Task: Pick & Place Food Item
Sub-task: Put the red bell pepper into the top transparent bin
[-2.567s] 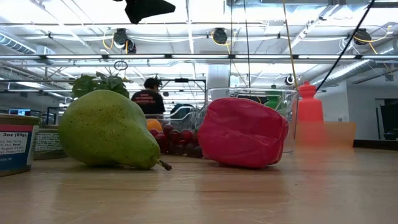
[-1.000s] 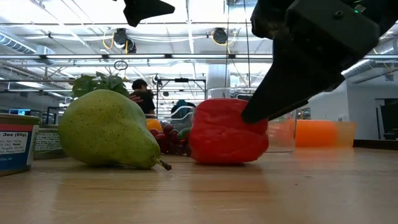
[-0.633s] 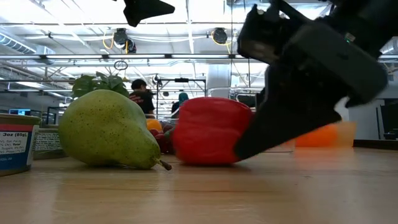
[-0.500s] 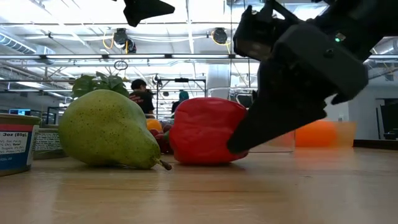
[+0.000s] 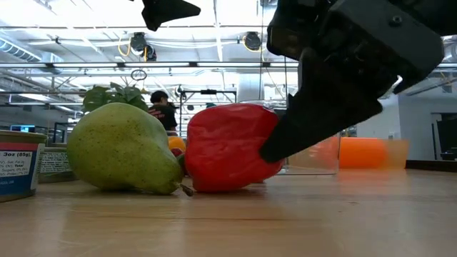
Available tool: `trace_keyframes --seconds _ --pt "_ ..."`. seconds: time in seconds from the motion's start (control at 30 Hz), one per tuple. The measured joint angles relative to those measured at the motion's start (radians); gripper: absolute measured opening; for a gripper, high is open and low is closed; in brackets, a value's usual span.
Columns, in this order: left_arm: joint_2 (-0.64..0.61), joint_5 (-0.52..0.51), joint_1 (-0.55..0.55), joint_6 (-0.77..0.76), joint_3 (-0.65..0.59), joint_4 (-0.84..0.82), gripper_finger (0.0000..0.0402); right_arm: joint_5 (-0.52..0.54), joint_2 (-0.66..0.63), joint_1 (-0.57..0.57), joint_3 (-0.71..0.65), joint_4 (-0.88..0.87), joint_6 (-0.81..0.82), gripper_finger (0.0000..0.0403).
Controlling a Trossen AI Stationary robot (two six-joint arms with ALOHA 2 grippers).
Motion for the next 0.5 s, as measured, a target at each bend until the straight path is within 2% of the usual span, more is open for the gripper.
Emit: trace_keyframes --seconds 0.23,0.5 --pt "0.000 0.000 0.000 -0.003 0.000 0.000 0.0351 -0.003 -0.025 -0.024 0.000 0.008 -0.023 0.0324" --pt "0.000 0.000 0.000 -0.003 0.000 0.018 0.0351 -0.003 -0.032 -0.042 -0.001 0.066 0.024 0.0347"
